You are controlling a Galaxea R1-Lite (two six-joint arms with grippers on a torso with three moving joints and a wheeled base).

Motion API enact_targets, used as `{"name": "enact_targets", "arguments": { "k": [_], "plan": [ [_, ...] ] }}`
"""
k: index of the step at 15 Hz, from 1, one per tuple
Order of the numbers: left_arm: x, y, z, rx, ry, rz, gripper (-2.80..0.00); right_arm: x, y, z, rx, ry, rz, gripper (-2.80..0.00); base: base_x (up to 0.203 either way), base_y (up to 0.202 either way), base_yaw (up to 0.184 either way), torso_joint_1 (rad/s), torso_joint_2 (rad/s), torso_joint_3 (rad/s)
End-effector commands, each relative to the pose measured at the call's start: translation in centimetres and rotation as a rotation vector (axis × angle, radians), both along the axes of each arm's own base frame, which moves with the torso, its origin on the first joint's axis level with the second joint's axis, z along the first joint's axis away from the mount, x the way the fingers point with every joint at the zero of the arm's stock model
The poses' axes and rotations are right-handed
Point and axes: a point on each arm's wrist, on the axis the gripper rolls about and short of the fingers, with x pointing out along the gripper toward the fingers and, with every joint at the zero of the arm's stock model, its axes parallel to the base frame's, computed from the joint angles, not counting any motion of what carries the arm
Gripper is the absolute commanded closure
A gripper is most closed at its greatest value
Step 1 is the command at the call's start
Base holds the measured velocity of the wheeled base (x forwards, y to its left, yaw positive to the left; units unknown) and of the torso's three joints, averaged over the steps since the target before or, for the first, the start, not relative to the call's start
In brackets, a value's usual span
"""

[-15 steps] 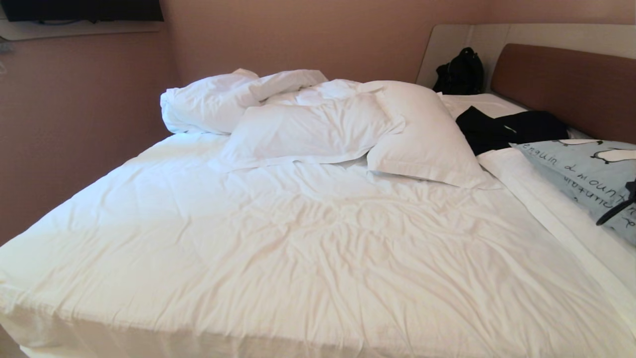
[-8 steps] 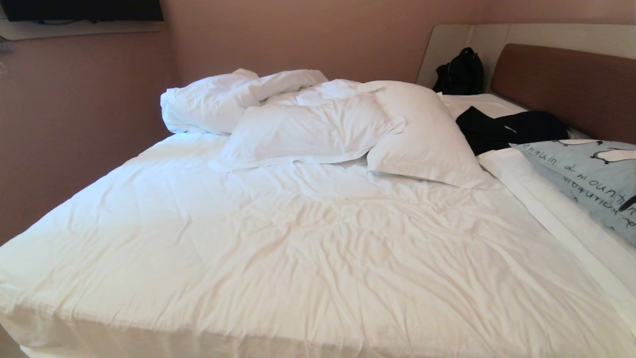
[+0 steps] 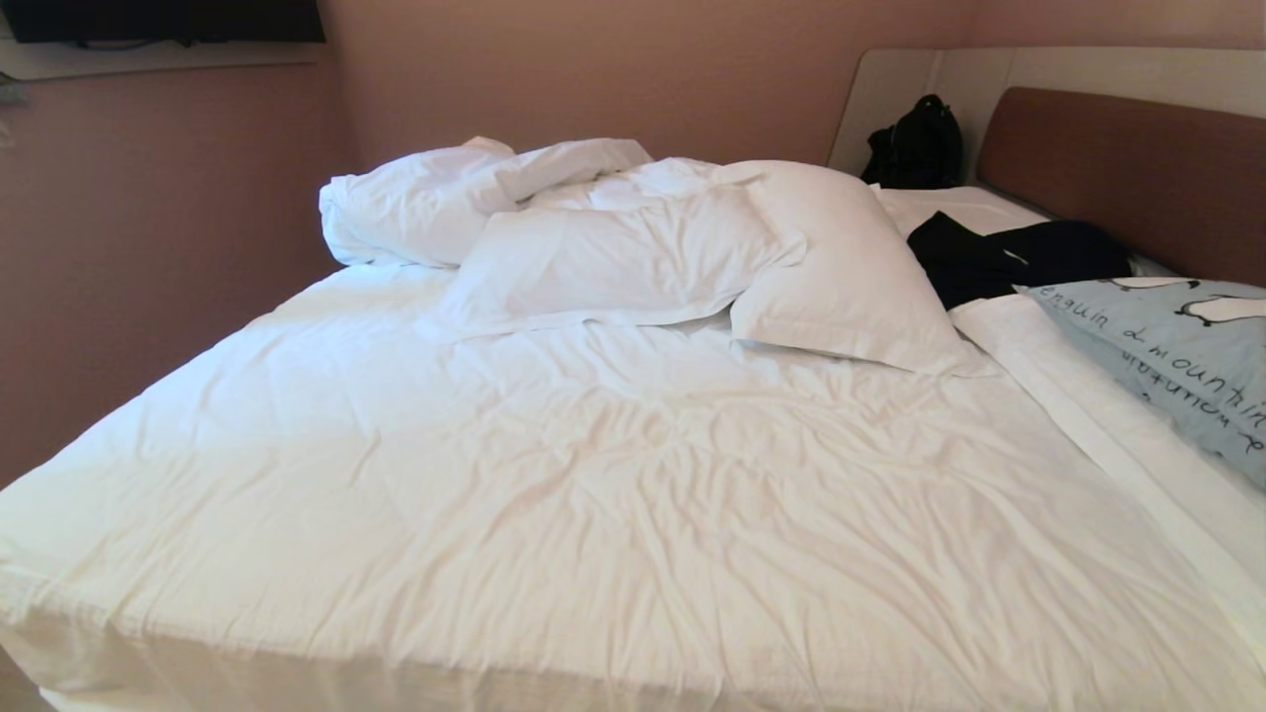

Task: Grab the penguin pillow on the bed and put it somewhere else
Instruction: Pick up the pillow

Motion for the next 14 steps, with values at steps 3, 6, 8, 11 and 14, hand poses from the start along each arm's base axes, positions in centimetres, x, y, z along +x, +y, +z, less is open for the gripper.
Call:
{"name": "enact_targets", "arguments": {
  "k": [3, 6, 8, 11, 14],
  "plan": [
    [0.0, 0.0, 0.0, 0.0, 0.001, 0.001, 0.0, 0.4, -0.8, -3.2, 0.076, 0.176, 0.016, -2.8, 0.0, 0.0, 0.0, 0.0, 0.0, 0.0],
    [0.0, 0.0, 0.0, 0.0, 0.001, 0.001, 0.0, 0.7, -1.1, -3.8, 0.081, 0.193, 0.019, -2.8, 0.0, 0.0, 0.0, 0.0, 0.0, 0.0],
    [0.0, 0.0, 0.0, 0.0, 0.001, 0.001, 0.0, 0.5, -0.9, -3.7, 0.08, 0.194, 0.021, -2.8, 0.0, 0.0, 0.0, 0.0, 0.0, 0.0],
    [0.0, 0.0, 0.0, 0.0, 0.001, 0.001, 0.0, -0.5, 0.1, -3.1, 0.041, 0.215, 0.041, -2.8, 0.0, 0.0, 0.0, 0.0, 0.0, 0.0],
    [0.0, 0.0, 0.0, 0.0, 0.001, 0.001, 0.0, -1.1, 2.5, -3.4, -0.031, 0.297, 0.117, -2.8, 0.0, 0.0, 0.0, 0.0, 0.0, 0.0]
  ]
}}
